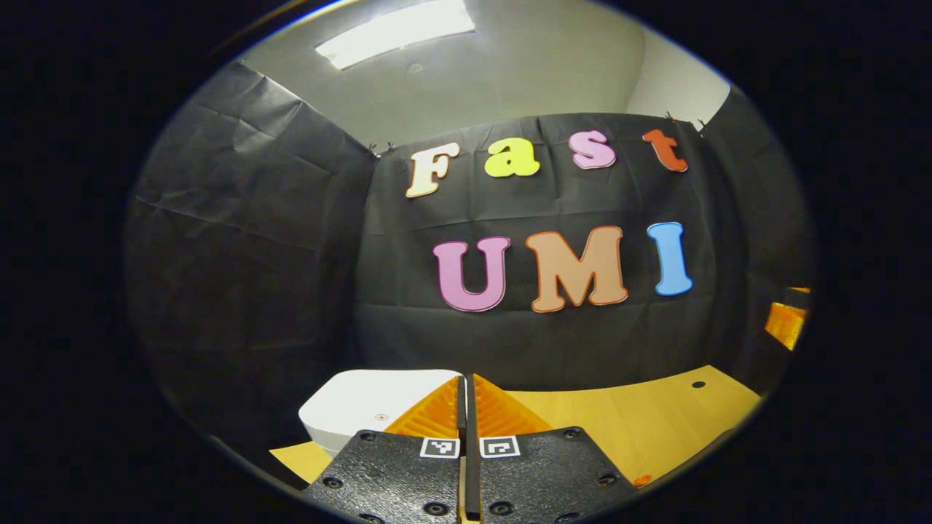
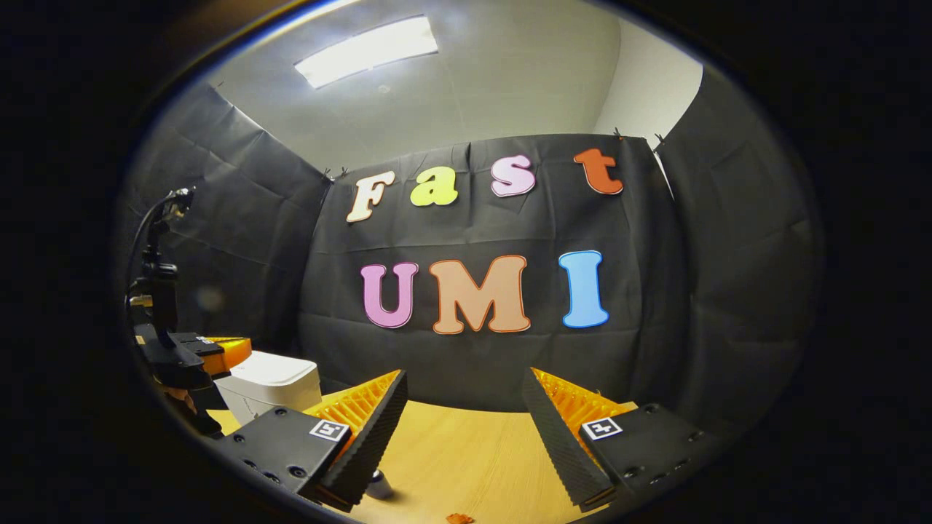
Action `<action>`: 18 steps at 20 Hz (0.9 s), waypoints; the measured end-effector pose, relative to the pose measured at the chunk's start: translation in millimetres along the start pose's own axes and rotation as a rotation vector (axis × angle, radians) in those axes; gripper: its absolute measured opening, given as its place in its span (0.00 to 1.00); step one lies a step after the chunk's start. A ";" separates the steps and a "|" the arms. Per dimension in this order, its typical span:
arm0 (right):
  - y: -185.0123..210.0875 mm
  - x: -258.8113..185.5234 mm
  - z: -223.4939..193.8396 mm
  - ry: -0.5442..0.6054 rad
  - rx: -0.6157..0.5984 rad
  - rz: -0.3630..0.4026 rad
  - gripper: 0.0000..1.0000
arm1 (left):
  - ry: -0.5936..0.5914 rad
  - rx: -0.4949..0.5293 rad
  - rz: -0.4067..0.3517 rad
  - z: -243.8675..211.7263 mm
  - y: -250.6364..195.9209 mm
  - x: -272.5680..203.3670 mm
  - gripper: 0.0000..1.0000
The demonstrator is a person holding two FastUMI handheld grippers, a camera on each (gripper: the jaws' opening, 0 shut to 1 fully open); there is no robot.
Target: Press the lid of the desktop garbage bin to open it, pick up the crumpled paper on the desktop and throw it into the bin, then pick up the pop can on the desktop and drop it into the bin, and finally close the garbage bin lid.
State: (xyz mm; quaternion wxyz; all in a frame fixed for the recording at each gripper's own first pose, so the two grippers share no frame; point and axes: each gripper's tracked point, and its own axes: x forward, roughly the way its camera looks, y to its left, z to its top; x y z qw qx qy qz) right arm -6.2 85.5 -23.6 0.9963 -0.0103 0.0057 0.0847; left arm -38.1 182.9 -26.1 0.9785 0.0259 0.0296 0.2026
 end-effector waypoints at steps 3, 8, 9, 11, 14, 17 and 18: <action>11.9 1.8 -4.5 0.010 -0.004 0.002 0.99 | 0.024 0.010 0.040 -15.4 25.3 9.0 0.00; 29.0 6.9 -10.9 0.032 -0.021 0.005 0.99 | 0.073 0.007 0.073 -41.4 52.7 23.6 0.00; 32.0 7.2 -12.2 0.035 -0.025 0.005 0.99 | 0.078 0.002 0.077 -45.9 55.5 25.9 0.00; 36.8 9.5 -17.3 0.047 -0.034 0.005 0.99 | 0.095 -0.003 0.074 -56.4 57.8 32.0 0.00; 42.2 12.4 -21.6 0.066 -0.044 0.006 1.00 | 0.087 -0.021 0.057 -58.0 57.4 31.2 0.00; 46.5 14.4 -27.9 0.079 -0.037 0.013 1.00 | 0.060 -0.090 0.035 -65.1 57.0 36.6 0.00; 47.3 15.7 -27.2 0.077 -0.039 0.016 1.00 | 0.063 -0.043 0.028 -68.0 55.7 36.5 0.00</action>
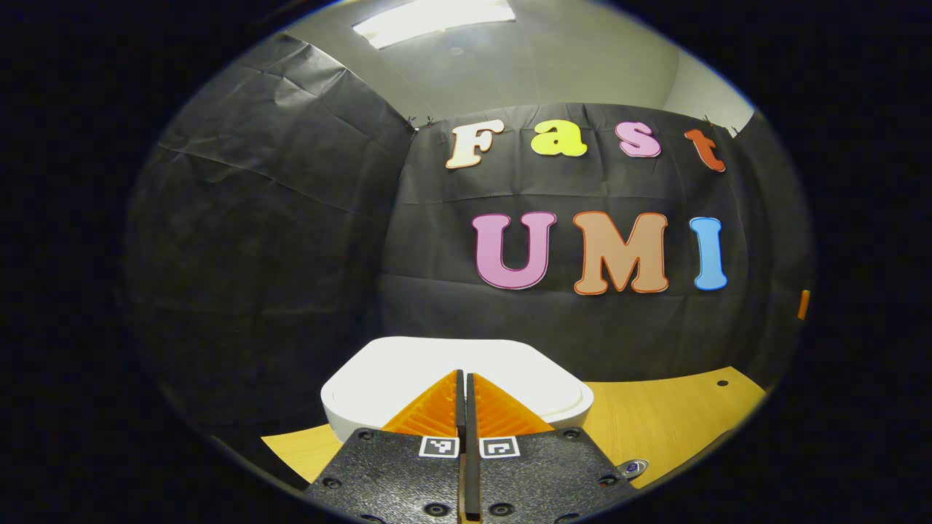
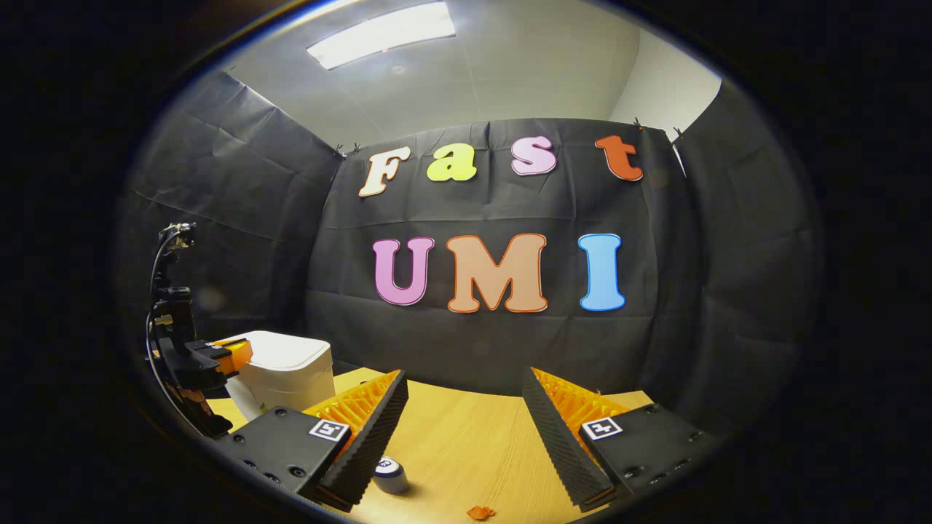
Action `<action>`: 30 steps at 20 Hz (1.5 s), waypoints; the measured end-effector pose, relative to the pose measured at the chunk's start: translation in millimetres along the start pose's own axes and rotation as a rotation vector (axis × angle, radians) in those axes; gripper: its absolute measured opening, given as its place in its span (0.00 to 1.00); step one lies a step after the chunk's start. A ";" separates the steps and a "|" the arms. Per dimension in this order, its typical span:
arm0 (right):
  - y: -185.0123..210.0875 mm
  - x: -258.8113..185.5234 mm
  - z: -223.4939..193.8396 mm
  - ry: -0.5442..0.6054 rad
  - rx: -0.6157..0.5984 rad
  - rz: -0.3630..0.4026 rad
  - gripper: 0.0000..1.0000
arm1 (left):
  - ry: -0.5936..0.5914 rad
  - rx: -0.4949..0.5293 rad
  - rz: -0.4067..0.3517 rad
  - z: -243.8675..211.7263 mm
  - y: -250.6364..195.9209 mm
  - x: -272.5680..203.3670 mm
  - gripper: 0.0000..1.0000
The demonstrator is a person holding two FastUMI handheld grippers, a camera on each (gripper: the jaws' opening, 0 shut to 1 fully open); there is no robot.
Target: Press the lid of the desktop garbage bin to open it, pick up the crumpled paper on the desktop and throw it into the bin, then pick up the pop can on the desktop and drop it into the bin, and finally close the garbage bin lid.
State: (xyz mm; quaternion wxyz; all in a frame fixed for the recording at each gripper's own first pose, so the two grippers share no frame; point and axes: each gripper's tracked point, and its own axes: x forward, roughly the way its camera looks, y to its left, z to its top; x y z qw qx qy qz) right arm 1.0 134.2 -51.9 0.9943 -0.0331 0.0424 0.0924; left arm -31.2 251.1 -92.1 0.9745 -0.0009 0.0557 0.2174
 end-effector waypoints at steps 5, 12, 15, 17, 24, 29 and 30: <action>-9.2 3.4 12.3 -0.031 -0.005 0.004 1.00 | -0.057 0.009 0.002 19.9 -1.3 -1.2 0.00; -31.4 8.3 1.3 -0.013 -0.003 0.003 0.99 | -0.165 -0.011 -0.060 68.7 -30.1 -15.8 0.48; -35.7 17.3 -29.6 0.057 0.001 0.020 1.00 | -0.196 -0.017 -0.093 87.4 -45.4 -30.9 0.83; -34.2 25.7 -60.3 0.135 0.015 0.041 1.00 | -0.219 -0.006 -0.109 101.1 -53.6 -44.3 0.86; -32.8 39.1 -183.0 0.431 0.010 0.096 1.00 | -0.269 0.042 -0.115 127.9 -62.6 -77.4 0.89; -32.6 31.9 -262.6 0.608 -0.024 0.127 1.00 | -0.261 0.076 -0.071 129.6 -51.2 -88.1 0.92; -33.1 30.7 -276.5 0.640 -0.030 0.130 1.00 | -0.261 0.082 -0.062 130.6 -48.6 -89.9 0.90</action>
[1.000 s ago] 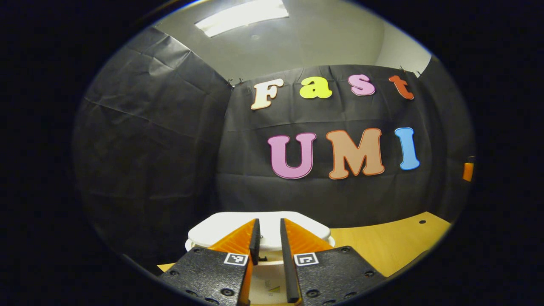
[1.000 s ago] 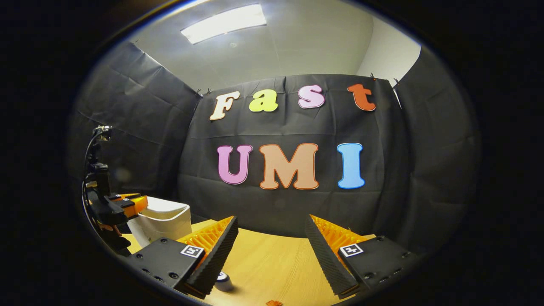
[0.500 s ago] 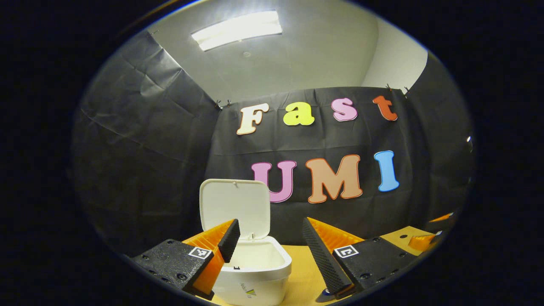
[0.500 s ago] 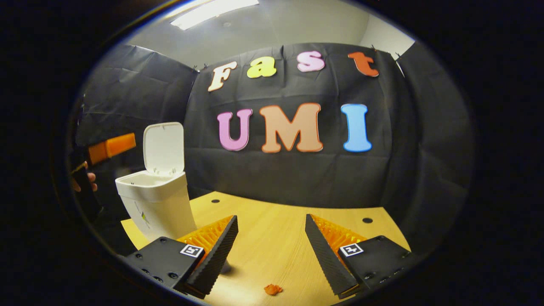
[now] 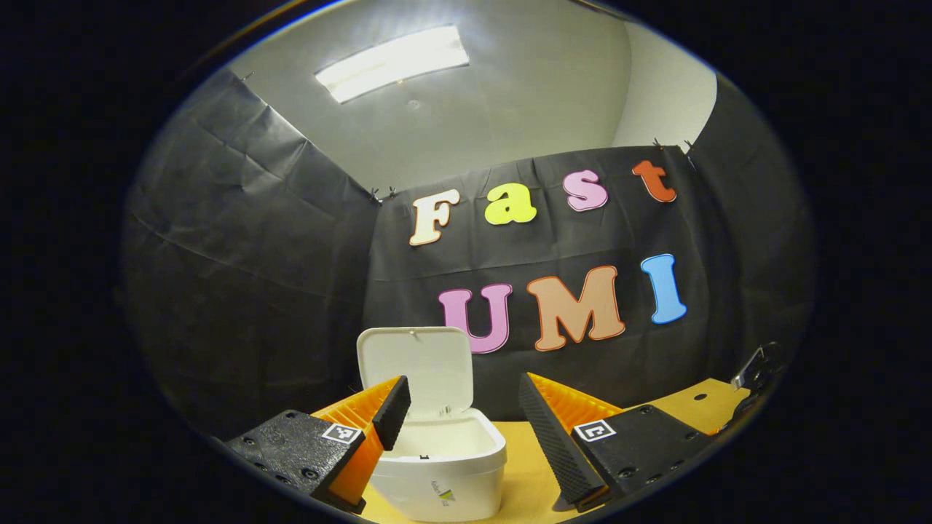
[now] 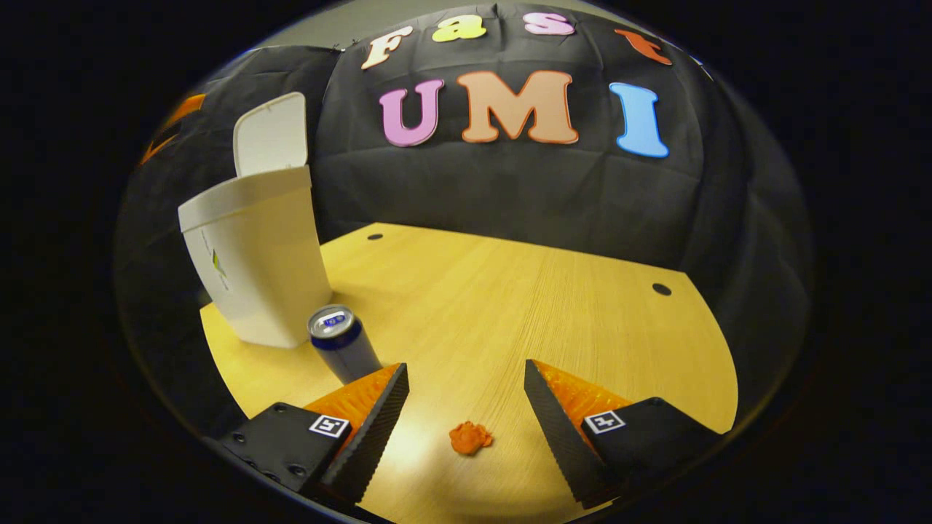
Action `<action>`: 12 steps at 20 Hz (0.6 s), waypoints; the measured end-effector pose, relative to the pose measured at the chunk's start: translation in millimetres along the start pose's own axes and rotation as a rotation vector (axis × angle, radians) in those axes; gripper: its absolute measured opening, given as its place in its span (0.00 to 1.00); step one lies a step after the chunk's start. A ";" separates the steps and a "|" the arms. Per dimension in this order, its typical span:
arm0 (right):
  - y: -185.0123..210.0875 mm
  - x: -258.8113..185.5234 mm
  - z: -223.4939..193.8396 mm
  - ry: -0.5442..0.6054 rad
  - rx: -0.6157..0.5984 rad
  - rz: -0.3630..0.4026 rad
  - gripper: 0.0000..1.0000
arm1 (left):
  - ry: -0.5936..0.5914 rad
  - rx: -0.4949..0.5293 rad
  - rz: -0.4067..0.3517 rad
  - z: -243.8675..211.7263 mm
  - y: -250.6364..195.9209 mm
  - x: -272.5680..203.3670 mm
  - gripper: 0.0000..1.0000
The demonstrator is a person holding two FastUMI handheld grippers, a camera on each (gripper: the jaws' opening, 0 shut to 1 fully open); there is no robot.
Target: Press the lid of the desktop garbage bin to open it, pick up the crumpled paper on the desktop and throw it into the bin, then pick up the pop can on the desktop and drop it into the bin, and finally close the garbage bin lid.
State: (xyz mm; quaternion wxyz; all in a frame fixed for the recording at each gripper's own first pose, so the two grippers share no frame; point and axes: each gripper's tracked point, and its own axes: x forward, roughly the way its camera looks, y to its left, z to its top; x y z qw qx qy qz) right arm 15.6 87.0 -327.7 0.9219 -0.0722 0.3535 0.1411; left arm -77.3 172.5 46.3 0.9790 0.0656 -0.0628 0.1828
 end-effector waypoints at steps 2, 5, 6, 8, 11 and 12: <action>-0.7 11.8 -17.4 0.052 -0.008 0.006 1.00 | -0.003 0.017 0.014 3.3 3.2 -4.3 0.90; -1.2 25.1 -41.5 0.133 -0.010 0.017 1.00 | -0.012 0.041 0.027 8.2 7.0 -7.3 0.92; -3.5 29.4 -46.3 0.155 -0.008 0.014 0.98 | -0.011 0.047 0.028 8.7 7.2 -7.7 0.92; -4.3 32.1 -58.0 0.183 -0.012 0.007 0.93 | -0.008 0.057 0.035 8.6 9.3 -7.4 0.92; 1.1 39.6 -74.3 0.249 -0.007 0.042 0.72 | 0.000 0.057 0.036 5.9 10.2 -7.3 0.93; 0.9 40.7 -80.1 0.272 0.000 0.045 0.65 | 0.001 0.054 0.037 6.0 10.7 -7.0 0.93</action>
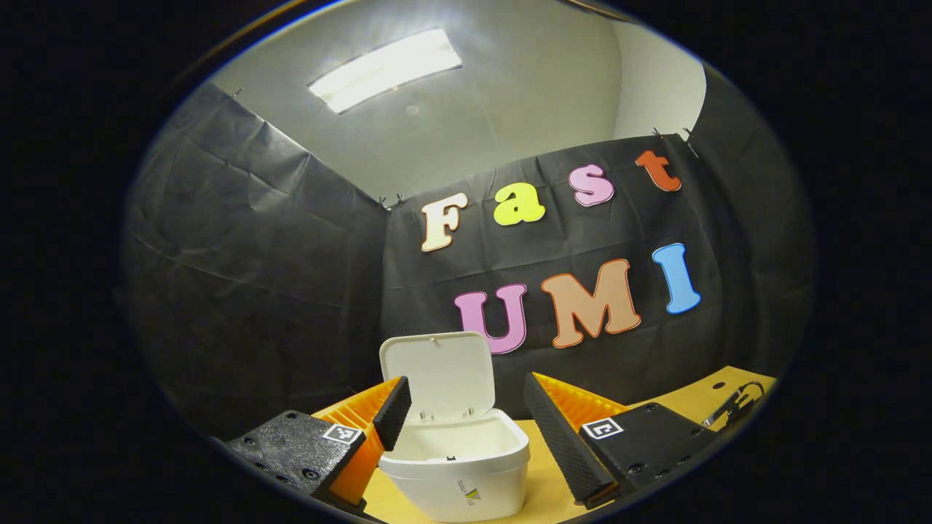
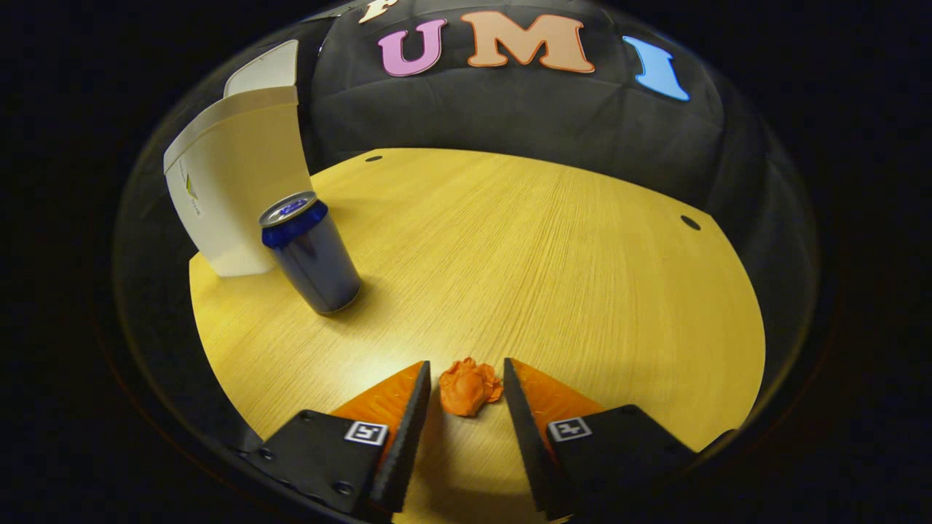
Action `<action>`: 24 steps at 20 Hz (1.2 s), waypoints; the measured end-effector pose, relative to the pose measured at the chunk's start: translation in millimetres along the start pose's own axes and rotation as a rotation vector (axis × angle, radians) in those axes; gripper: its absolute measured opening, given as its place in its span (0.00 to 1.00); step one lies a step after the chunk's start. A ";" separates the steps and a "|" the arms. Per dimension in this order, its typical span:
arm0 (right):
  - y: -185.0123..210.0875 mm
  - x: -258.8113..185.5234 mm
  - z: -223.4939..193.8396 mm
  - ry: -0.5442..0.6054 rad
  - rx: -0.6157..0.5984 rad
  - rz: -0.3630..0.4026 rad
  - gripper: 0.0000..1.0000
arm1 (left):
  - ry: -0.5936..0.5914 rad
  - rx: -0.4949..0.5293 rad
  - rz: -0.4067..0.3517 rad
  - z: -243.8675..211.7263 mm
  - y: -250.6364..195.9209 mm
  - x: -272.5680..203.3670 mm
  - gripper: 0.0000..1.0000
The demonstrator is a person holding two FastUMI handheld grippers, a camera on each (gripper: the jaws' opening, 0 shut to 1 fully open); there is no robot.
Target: Press the lid of the desktop garbage bin to open it, pick up the crumpled paper on the desktop and throw it into the bin, then pick up the pop can on the desktop and drop it into the bin, and finally close the garbage bin lid.
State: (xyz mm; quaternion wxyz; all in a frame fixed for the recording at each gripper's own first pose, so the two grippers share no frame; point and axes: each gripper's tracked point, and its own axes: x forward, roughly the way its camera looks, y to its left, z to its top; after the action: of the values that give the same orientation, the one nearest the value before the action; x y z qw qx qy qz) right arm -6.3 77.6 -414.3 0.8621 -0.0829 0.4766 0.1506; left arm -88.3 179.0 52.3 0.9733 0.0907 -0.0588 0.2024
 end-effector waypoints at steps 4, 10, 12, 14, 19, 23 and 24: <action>-2.6 0.1 1.6 0.001 -0.007 0.001 0.19 | -0.002 -0.010 0.001 0.3 2.2 0.5 0.93; 14.7 -30.3 44.1 -0.113 -0.044 0.020 0.05 | 0.007 -0.044 0.011 -5.6 12.1 1.5 0.93; 24.4 -49.9 83.7 -0.205 -0.050 0.037 0.05 | 0.007 -0.054 0.018 -6.4 17.8 1.5 0.93; 41.0 -69.4 123.1 -0.296 -0.053 0.058 0.05 | 0.012 -0.063 0.025 -9.0 24.6 -1.1 0.93; 91.7 -114.5 202.5 -0.474 -0.095 0.117 0.04 | 0.027 -0.085 0.060 -17.8 51.5 -10.0 0.93; 137.6 -140.5 256.1 -0.595 -0.120 0.183 0.04 | 0.045 -0.089 0.090 -27.5 77.2 -15.8 0.93; 151.1 -146.4 266.4 -0.620 -0.125 0.202 0.04 | 0.050 -0.089 0.096 -29.3 83.1 -16.2 0.93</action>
State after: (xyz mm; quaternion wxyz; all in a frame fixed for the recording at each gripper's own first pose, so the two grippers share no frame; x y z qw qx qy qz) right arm 81.6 269.6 -148.5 0.9401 -0.0380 0.1872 0.2823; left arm -134.4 253.6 34.0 0.9668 0.0393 -0.0474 0.2481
